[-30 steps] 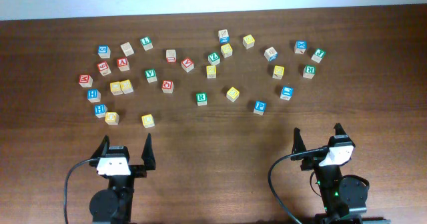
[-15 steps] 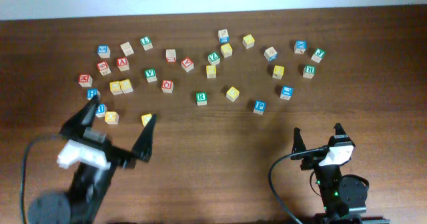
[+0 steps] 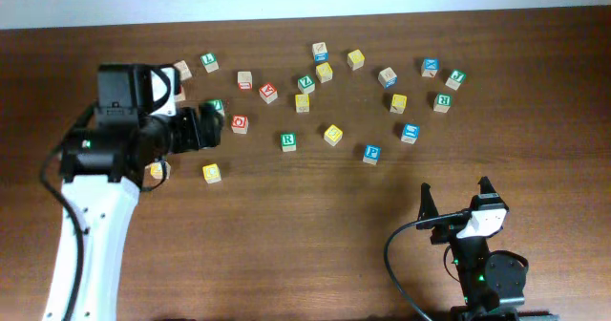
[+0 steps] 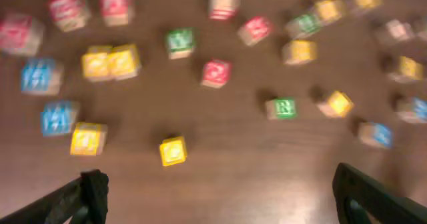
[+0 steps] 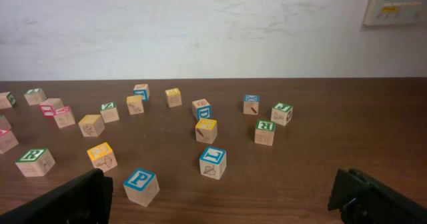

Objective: Spell out CVPR
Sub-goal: 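Move the left gripper over the yellow C block, then close the left gripper on the yellow C block and lift it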

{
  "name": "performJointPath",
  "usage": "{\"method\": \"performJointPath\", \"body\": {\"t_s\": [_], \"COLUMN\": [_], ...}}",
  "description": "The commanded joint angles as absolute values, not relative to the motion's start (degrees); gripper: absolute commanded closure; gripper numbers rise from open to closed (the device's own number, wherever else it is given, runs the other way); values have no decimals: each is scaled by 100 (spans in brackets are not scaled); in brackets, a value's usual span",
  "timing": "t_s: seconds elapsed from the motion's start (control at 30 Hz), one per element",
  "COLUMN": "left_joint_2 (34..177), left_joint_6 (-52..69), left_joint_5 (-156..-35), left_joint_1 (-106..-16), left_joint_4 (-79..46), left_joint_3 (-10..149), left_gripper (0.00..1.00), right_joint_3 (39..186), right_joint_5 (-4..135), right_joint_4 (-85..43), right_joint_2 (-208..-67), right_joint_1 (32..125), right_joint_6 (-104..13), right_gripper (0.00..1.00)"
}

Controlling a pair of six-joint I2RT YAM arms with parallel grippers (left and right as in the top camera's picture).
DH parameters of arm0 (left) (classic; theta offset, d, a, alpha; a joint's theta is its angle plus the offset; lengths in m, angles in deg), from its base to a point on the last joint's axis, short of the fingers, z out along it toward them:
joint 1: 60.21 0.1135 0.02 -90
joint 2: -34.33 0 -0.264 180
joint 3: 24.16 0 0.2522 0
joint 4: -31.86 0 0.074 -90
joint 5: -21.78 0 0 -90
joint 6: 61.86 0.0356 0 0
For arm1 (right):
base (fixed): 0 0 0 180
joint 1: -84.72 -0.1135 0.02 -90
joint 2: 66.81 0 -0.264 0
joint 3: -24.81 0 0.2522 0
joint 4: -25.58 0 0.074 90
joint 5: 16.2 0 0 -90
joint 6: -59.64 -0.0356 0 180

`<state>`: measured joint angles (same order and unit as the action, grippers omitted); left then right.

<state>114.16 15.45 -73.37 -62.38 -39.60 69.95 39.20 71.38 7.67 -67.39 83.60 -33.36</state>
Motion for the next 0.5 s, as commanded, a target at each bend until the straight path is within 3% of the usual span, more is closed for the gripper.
{"method": "performJointPath", "body": {"t_s": [0.0, 0.07, 0.23, 0.47], "left_joint_2": [11794, 12148, 12251, 12251], "left_joint_6": [498, 498, 498, 52], "left_joint_5": [-6537, -7370, -7424, -6205], "left_joint_1": [-6230, -6227, -6356, -6645], "left_joint_4": [-4213, -4226, -4261, -3590], "left_joint_3": [7022, 7022, 6781, 5859], "left_gripper": [1, 1, 1, 0], "right_joint_3": [3889, 3889, 3889, 3889], "right_joint_5": [7147, 7147, 7147, 7147], "right_joint_4": [737, 737, 737, 737], "right_joint_2": [-6701, -6701, -6701, -6701], "right_joint_1": [8404, 8404, 8404, 8404], "right_joint_6": [-3334, -3334, -3334, -3334], "right_gripper": [2, 2, 2, 2]}}
